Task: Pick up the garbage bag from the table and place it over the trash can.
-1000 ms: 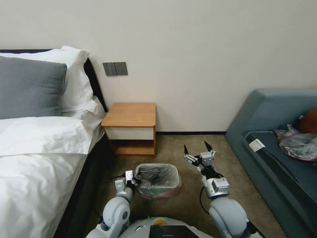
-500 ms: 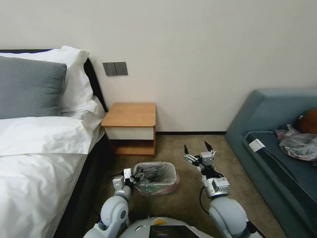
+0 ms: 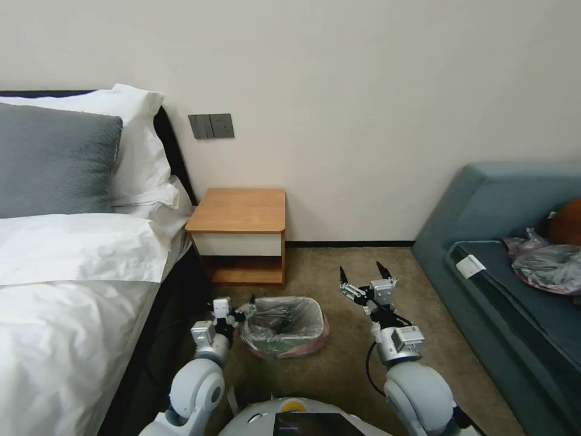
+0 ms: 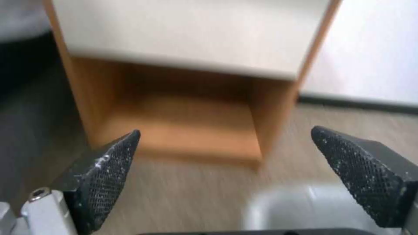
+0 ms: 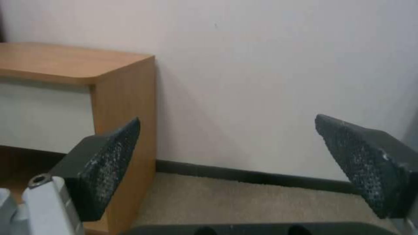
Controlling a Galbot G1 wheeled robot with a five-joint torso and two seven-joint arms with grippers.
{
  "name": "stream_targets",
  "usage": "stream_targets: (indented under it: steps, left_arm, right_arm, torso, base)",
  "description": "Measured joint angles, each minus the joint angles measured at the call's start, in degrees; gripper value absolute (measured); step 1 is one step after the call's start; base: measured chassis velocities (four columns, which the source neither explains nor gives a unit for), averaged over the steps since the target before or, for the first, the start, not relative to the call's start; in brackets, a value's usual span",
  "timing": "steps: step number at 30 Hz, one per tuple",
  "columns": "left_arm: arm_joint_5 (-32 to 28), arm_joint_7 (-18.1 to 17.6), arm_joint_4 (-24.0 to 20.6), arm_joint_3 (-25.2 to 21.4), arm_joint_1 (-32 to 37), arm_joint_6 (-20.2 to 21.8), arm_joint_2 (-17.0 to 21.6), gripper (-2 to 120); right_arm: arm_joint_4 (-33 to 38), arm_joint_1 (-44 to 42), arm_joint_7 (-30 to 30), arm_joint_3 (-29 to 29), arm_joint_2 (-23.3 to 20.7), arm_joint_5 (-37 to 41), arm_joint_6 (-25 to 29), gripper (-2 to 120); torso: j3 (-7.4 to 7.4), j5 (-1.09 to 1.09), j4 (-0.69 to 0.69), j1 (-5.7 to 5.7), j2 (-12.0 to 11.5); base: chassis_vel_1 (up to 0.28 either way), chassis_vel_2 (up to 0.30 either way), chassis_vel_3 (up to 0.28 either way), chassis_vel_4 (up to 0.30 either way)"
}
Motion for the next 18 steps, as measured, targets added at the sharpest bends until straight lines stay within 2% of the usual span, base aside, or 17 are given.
stream_targets:
  steps: [1, 3, 4, 5, 6, 7, 9, 12, 14, 18]
  left_arm:
    - [0.00, 0.00, 0.00, 0.00, 0.00, 0.00, 0.00, 100]
    - [3.25, 2.11, 0.56, -1.07, -0.14, -4.20, 0.09, 100]
    - [3.25, 2.11, 0.56, -1.07, -0.14, -4.20, 0.09, 100]
    - [7.08, 4.49, 1.72, -1.53, -0.48, -8.54, -0.18, 100]
    - [8.53, 5.84, 2.27, -1.61, -0.59, -10.29, -0.39, 100]
    - [8.53, 5.84, 2.27, -1.61, -0.59, -10.29, -0.39, 100]
    - [11.12, 9.16, 2.80, -1.95, -0.51, -13.46, -1.05, 100]
    - [11.68, 11.25, 2.26, -2.36, 0.10, -14.14, -1.58, 100]
    - [11.91, 14.02, 0.34, -3.09, 1.55, -14.28, -2.77, 100]
    - [11.99, 16.02, -2.03, -4.99, 4.02, -13.64, -4.43, 100]
  right_arm:
    - [0.00, 0.00, 0.00, 0.00, 0.00, 0.00, 0.00, 100]
    - [-1.24, -0.88, -1.20, 1.02, 1.03, 0.15, 2.52, 100]
    - [-1.24, -0.88, -1.20, 1.02, 1.03, 0.15, 2.52, 100]
    - [-2.18, -1.81, -2.42, 1.83, 2.37, 0.02, 4.56, 100]
    - [-2.60, -2.22, -2.97, 2.18, 3.30, -0.18, 5.47, 100]
    - [-2.60, -2.22, -2.97, 2.18, 3.30, -0.18, 5.47, 100]
    - [-3.43, -3.27, -4.76, 3.08, 5.86, -0.62, 7.29, 100]
    - [-3.67, -4.02, -6.52, 4.11, 7.52, -1.08, 8.14, 100]
    - [-3.53, -5.64, -10.76, 6.82, 10.00, -1.73, 9.17, 100]
    - [-2.07, -7.68, -14.82, 9.87, 13.20, -2.54, 9.62, 100]
  torso:
    - [0.00, 0.00, 0.00, 0.00, 0.00]
    - [0.00, 0.00, 0.00, 0.00, 0.00]
    - [0.00, 0.00, 0.00, 0.00, 0.00]
    - [0.00, 0.00, 0.00, 0.00, 0.00]
    - [0.00, -0.01, -0.01, 0.00, 0.00]
    - [0.00, -0.01, -0.01, 0.00, 0.00]
    - [0.00, 0.00, -0.02, 0.00, 0.00]
    - [0.00, 0.00, -0.01, 0.00, 0.00]
    - [0.00, 0.00, -0.01, 0.00, 0.00]
    - [0.00, 0.00, 0.00, 0.00, 0.00]
  base:
    - [0.000, 0.000, 0.000, 0.000]
    - [0.000, 0.000, 0.000, 0.000]
    - [0.000, 0.000, 0.000, 0.000]
    - [0.000, 0.000, 0.000, 0.000]
    - [0.000, 0.000, 0.000, 0.000]
    - [0.000, 0.000, 0.000, 0.000]
    - [0.000, 0.000, 0.000, 0.000]
    - [0.000, 0.000, 0.000, 0.000]
    - [0.000, 0.000, 0.000, 0.000]
    - [0.000, 0.000, 0.000, 0.000]
